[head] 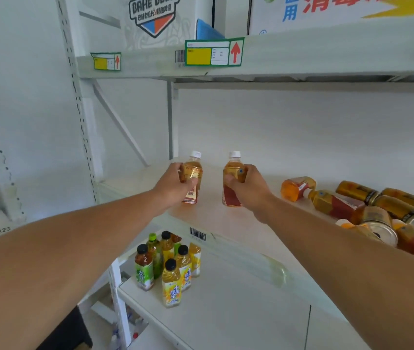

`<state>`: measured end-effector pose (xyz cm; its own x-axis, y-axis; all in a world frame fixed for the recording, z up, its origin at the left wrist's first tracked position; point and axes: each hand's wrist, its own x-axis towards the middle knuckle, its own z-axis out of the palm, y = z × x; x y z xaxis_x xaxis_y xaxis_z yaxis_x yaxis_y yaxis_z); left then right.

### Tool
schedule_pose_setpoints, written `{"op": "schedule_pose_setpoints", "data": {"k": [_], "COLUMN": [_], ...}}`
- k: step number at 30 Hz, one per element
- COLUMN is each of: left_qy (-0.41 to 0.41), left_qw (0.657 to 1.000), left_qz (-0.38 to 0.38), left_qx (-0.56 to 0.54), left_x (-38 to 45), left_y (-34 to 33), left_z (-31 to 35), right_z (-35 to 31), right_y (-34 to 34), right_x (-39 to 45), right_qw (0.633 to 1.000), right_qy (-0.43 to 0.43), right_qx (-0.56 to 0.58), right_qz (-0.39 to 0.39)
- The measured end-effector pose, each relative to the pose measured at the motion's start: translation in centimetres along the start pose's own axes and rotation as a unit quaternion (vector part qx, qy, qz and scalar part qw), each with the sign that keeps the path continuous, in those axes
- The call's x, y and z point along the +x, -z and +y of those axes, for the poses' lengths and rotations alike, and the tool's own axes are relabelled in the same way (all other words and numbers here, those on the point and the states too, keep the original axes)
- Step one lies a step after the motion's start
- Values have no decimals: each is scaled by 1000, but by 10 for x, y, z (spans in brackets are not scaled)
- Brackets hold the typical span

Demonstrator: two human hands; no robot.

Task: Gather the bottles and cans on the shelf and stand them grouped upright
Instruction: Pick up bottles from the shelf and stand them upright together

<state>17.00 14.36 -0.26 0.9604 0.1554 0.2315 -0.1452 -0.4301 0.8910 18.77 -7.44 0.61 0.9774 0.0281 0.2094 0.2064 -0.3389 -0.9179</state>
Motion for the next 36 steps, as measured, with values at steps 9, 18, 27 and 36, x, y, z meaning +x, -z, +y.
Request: {"op": "schedule_pose_setpoints", "data": {"k": [9, 18, 27, 36], "left_qy": [-4, -7, -67, -29], "left_qw": [1000, 999, 996, 993], "left_qz": [3, -30, -30, 7], "left_qx": [24, -20, 58, 118], "left_x": [50, 126, 163, 187], "left_y": [-9, -13, -33, -38], "left_z": [2, -28, -63, -77], "right_z": [12, 24, 50, 63], "right_y": [-22, -58, -80, -90], "right_x": [61, 110, 145, 168], "right_qw": [998, 999, 998, 989], "right_qy": [20, 22, 39, 46], "right_qx": [58, 29, -15, -113], "right_qz": [-31, 11, 53, 80]}}
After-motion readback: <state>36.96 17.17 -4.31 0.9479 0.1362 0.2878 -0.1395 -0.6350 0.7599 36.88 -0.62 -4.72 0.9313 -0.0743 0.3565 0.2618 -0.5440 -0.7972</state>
